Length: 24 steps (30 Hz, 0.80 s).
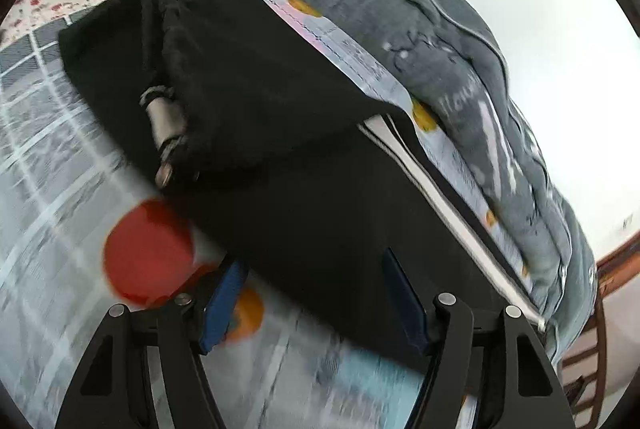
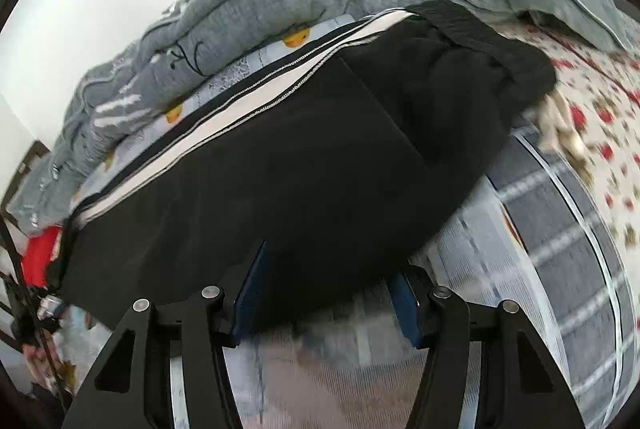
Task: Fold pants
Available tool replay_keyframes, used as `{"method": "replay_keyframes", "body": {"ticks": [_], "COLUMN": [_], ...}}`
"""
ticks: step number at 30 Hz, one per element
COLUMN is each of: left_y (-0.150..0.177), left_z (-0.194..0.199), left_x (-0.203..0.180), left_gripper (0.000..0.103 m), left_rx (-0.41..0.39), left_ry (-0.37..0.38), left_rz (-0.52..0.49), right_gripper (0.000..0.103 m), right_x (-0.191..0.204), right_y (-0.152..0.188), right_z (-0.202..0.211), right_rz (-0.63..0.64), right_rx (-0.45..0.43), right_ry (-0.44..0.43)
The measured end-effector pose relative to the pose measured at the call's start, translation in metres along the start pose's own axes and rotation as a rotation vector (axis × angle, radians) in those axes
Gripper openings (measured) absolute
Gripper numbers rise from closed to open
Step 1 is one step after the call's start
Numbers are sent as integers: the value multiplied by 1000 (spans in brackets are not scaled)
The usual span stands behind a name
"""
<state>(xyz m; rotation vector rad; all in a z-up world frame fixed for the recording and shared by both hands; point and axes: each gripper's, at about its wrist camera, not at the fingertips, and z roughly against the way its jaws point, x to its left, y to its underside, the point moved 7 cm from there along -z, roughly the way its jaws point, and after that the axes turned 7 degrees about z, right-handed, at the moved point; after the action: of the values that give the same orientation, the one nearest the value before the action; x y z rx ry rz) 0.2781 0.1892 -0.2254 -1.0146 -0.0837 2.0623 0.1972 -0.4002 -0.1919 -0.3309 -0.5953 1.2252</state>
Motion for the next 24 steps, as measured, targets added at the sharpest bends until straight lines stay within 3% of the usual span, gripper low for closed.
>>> {"method": "replay_keyframes", "body": {"ticks": [2, 9, 10, 11, 12, 13, 19, 24], "left_y": [-9, -28, -28, -28, -28, -26, -12, 18], "left_z": [-9, -27, -27, -27, -26, -25, 0, 36], "left_x": [-3, -10, -9, -8, -5, -3, 5, 8], "left_gripper": [65, 62, 53, 44, 26, 17, 13, 13], "left_rx": [-12, -31, -34, -41, -46, -38, -19, -22], "left_ry": [-10, -41, -60, -95, -136, -147, -126, -154], "left_rz": [1, 7, 5, 1, -9, -17, -21, -69], "right_gripper": [45, 46, 46, 32, 22, 18, 14, 14], "right_x": [1, 3, 5, 5, 5, 6, 4, -1], "right_y": [-10, -33, -33, -33, -32, -31, -19, 7], "right_z": [-12, -38, -39, -37, -35, -31, 7, 41], "right_rz": [1, -54, -52, -44, -38, -34, -64, -36], "right_rx": [19, 27, 26, 15, 3, -16, -96, -107], "right_ry": [4, -44, -36, -3, 13, 4, -72, -54]}}
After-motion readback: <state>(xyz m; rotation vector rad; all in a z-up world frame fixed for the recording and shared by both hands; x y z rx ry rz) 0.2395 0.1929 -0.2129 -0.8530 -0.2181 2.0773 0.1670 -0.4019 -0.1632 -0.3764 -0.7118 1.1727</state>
